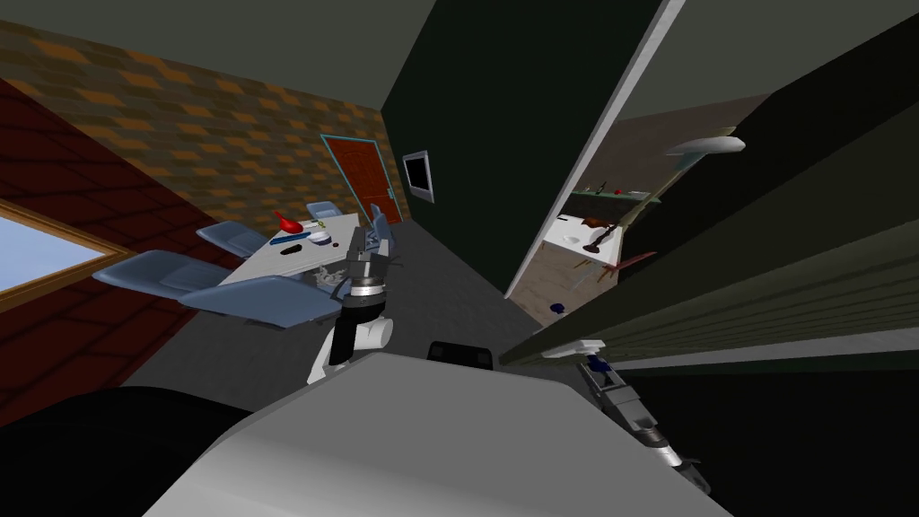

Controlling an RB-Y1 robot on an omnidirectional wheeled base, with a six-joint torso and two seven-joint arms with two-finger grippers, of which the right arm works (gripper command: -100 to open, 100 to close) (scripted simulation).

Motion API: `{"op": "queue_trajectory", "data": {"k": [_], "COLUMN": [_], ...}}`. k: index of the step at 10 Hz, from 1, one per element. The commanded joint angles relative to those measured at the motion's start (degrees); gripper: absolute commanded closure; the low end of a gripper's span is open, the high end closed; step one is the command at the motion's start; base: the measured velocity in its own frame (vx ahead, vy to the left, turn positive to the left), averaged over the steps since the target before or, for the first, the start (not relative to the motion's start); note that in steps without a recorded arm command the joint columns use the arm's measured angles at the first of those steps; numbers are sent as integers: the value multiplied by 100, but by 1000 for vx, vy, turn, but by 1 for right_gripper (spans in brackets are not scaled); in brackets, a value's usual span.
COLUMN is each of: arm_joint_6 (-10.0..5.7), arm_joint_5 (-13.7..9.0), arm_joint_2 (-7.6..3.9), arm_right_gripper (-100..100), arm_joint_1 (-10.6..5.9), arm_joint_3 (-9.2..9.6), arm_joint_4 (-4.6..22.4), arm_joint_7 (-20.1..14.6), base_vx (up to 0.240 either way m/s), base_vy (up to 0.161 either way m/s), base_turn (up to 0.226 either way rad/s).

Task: Pull the door open

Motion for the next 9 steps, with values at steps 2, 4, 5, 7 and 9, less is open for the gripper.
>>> {"op": "queue_trajectory", "data": {"k": [2,4,5,7,9], "arm_joint_6": [400,548,691,939,1136], "arm_joint_5": [61,68,75,87,96], "arm_joint_2": [72,78,83,87,81], "arm_right_gripper": [100,100,100,100,100], "arm_joint_1": [132,181,230,325,413], "arm_joint_3": [126,152,177,222,258], "arm_joint_4": [348,490,628,875,1080], "arm_joint_7": [-185,-252,-317,-431,-520], "base_vx": [-17,-17,-19,-38,-61], "base_vy": [-25,-22,-16,-33,-46], "base_turn": [57,27,31,42,13]}}
